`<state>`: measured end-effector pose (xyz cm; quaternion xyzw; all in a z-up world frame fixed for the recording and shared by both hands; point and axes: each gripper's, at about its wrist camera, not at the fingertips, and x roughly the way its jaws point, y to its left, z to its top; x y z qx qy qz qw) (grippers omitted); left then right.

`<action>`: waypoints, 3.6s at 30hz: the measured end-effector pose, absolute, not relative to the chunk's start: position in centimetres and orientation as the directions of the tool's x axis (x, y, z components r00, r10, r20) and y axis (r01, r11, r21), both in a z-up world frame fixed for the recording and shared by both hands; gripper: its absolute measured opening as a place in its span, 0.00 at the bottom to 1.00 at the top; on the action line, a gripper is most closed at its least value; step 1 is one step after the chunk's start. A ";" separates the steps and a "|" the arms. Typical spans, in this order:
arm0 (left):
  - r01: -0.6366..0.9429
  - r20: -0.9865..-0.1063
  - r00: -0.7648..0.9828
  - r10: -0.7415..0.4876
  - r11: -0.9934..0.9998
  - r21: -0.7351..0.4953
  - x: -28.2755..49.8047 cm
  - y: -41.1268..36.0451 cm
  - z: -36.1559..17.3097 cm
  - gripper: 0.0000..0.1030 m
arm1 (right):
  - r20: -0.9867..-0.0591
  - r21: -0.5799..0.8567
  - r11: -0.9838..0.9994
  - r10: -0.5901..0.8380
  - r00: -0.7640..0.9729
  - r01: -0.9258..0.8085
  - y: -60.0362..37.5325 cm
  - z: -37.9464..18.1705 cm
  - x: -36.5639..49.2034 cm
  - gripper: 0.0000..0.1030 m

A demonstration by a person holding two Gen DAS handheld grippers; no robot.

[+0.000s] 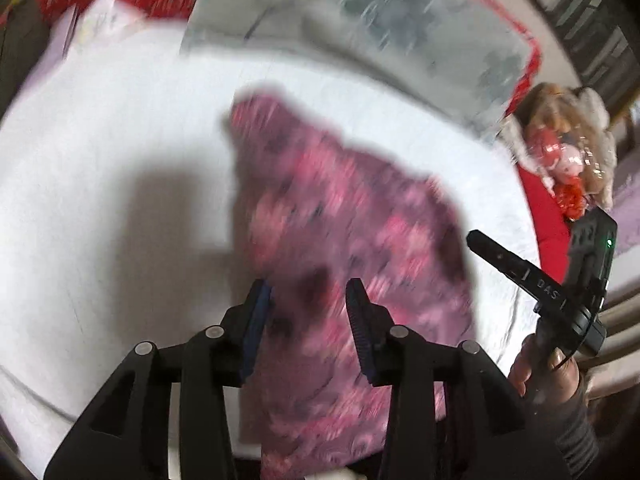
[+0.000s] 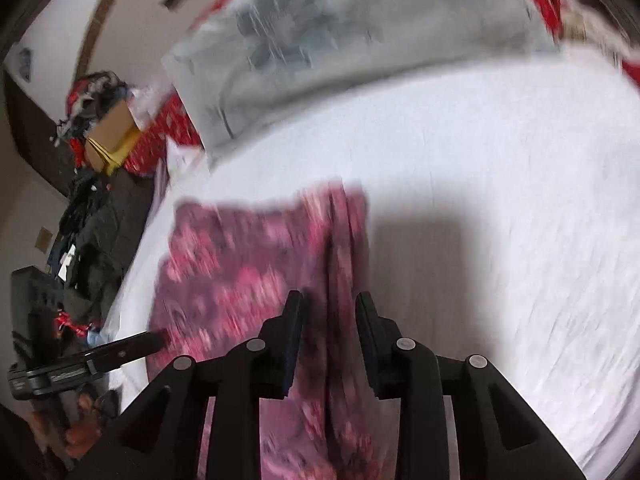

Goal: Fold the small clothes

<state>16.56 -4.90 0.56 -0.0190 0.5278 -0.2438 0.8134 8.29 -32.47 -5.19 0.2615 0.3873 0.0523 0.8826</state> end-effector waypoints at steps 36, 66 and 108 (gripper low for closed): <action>0.398 -0.933 0.317 -0.168 0.917 -0.029 9.2 -5.4 -6.5 0.63 | -0.848 0.203 0.969 0.245 0.470 -0.141 -27.2 -9.0 3.9 0.52; 0.375 -0.813 0.565 -0.141 0.921 0.101 -3.0 -4.7 -1.6 0.76 | -0.737 -0.182 0.983 -0.159 0.657 0.034 -25.4 -3.5 -9.0 0.99; 0.378 -0.787 0.596 -0.158 0.920 0.101 -4.2 -5.3 -0.2 0.76 | -0.719 -0.048 0.992 -0.113 0.685 0.113 -26.6 -2.4 -9.9 0.99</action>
